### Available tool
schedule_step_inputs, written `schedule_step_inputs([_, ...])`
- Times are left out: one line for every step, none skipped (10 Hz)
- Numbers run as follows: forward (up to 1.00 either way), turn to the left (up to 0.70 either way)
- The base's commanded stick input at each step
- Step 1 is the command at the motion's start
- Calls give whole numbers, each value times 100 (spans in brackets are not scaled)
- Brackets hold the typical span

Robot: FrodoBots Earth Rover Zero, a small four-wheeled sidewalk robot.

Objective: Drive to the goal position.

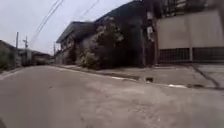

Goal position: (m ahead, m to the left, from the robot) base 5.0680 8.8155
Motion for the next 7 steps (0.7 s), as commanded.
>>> schedule_step_inputs([100,-40])
schedule_step_inputs([100,-40])
schedule_step_inputs([100,-40])
schedule_step_inputs([100,-40])
schedule_step_inputs([100,-40])
schedule_step_inputs([100,-35])
schedule_step_inputs([100,-7])
